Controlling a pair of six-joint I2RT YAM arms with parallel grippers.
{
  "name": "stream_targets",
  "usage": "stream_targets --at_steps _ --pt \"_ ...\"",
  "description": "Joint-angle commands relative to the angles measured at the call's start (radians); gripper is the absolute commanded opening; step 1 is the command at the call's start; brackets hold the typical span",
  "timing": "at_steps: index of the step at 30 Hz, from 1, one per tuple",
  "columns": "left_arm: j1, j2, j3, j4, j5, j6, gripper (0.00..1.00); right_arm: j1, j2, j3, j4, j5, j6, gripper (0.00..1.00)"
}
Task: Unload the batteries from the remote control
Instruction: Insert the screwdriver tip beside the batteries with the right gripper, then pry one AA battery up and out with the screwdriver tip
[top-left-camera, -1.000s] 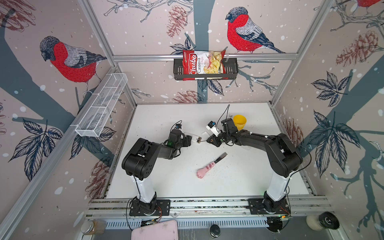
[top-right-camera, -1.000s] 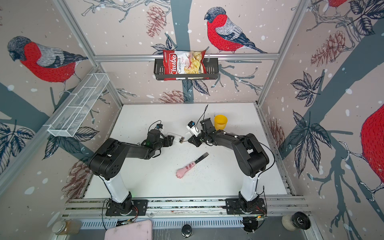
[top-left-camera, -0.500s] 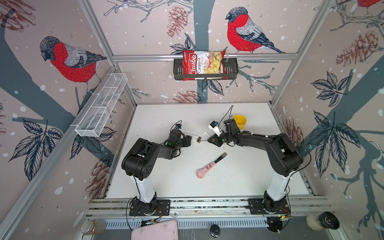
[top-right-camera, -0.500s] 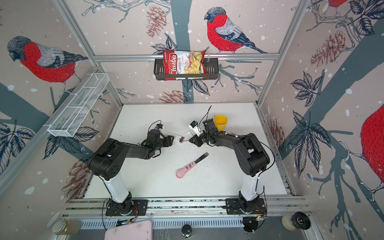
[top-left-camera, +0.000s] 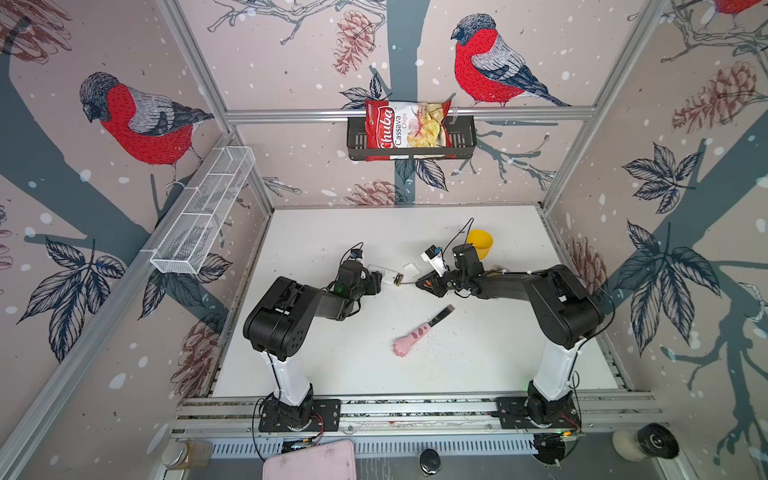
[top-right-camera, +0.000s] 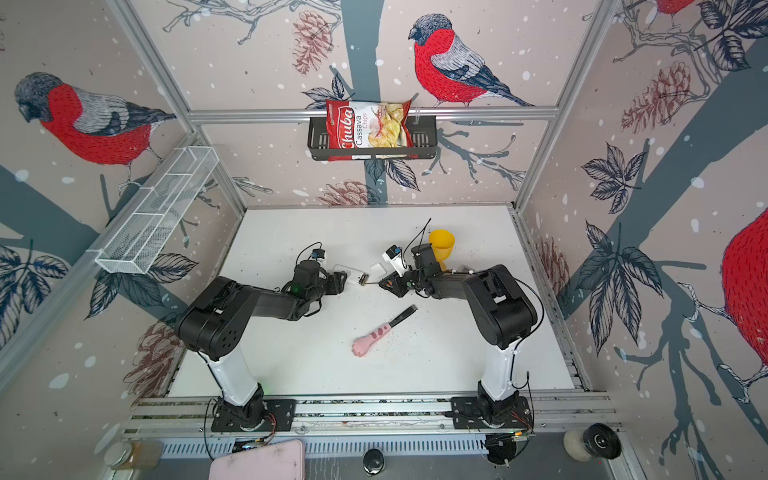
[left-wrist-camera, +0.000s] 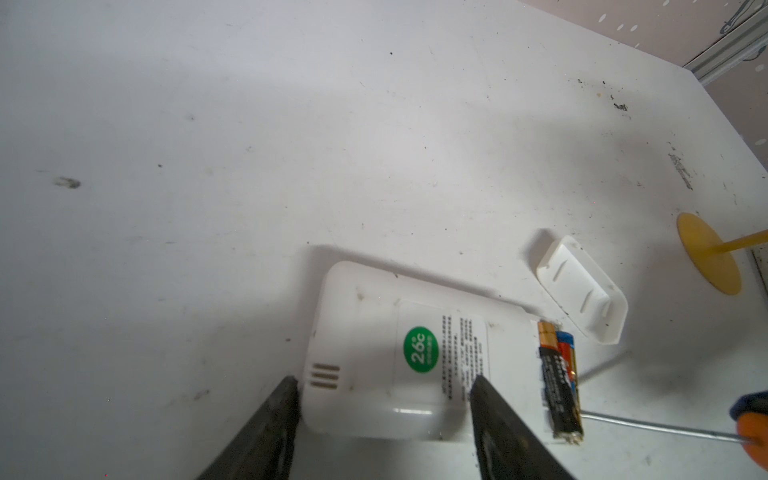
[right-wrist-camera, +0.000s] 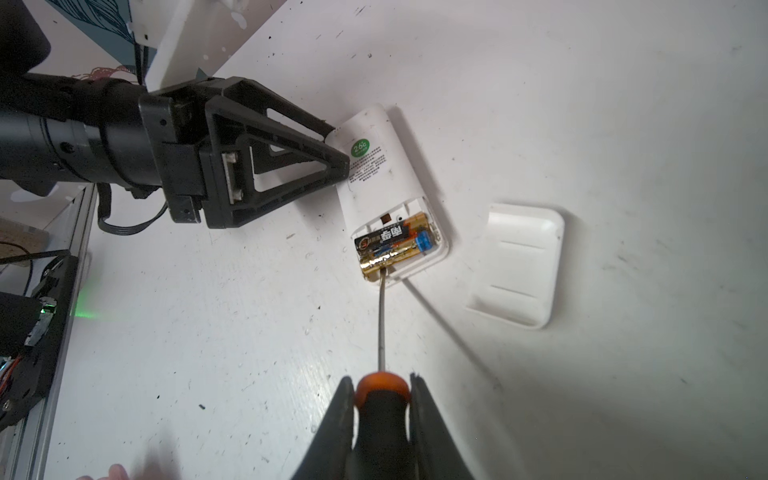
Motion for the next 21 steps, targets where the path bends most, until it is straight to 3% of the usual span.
stream_targets --at_steps 1,21 --pt "0.001 0.007 -0.003 0.008 -0.002 -0.009 0.65 0.0 0.011 0.002 0.066 -0.03 0.027 0.0" --pt "0.002 -0.013 -0.018 0.007 -0.01 -0.005 0.64 -0.006 -0.017 -0.001 0.081 -0.004 0.042 0.0"
